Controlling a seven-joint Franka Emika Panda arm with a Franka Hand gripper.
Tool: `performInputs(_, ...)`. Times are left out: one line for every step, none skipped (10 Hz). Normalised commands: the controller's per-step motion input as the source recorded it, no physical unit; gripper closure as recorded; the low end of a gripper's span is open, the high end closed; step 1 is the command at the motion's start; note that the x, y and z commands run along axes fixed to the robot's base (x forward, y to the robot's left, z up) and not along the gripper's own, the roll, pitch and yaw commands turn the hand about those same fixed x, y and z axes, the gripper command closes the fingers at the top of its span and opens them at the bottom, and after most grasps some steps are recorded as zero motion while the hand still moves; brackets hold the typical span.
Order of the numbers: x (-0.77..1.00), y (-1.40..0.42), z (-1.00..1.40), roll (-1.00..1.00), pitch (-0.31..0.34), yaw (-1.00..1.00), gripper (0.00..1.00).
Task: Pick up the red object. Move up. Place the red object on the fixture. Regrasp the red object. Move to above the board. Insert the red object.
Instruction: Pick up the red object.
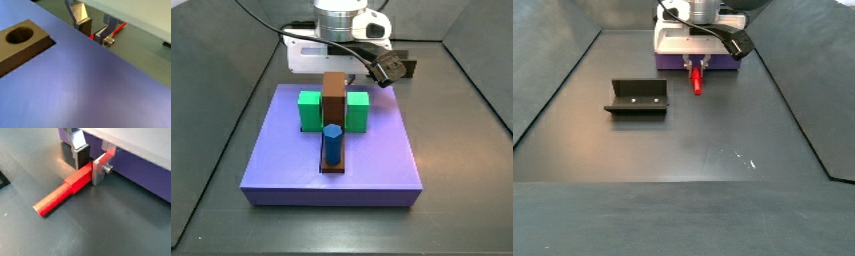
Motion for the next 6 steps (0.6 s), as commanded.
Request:
performInputs(0.0, 0.0, 0.0, 0.0, 0.0, 0.0, 1.0)
performInputs(0.0, 0.0, 0.0, 0.0, 0.0, 0.0, 1.0)
performInputs(0.0, 0.0, 0.0, 0.0, 0.0, 0.0, 1.0)
performInputs(0.0, 0.0, 0.0, 0.0, 0.0, 0.0, 1.0)
performInputs(0.0, 0.0, 0.0, 0.0, 0.0, 0.0, 1.0)
performInputs(0.0, 0.0, 0.0, 0.0, 0.0, 0.0, 1.0)
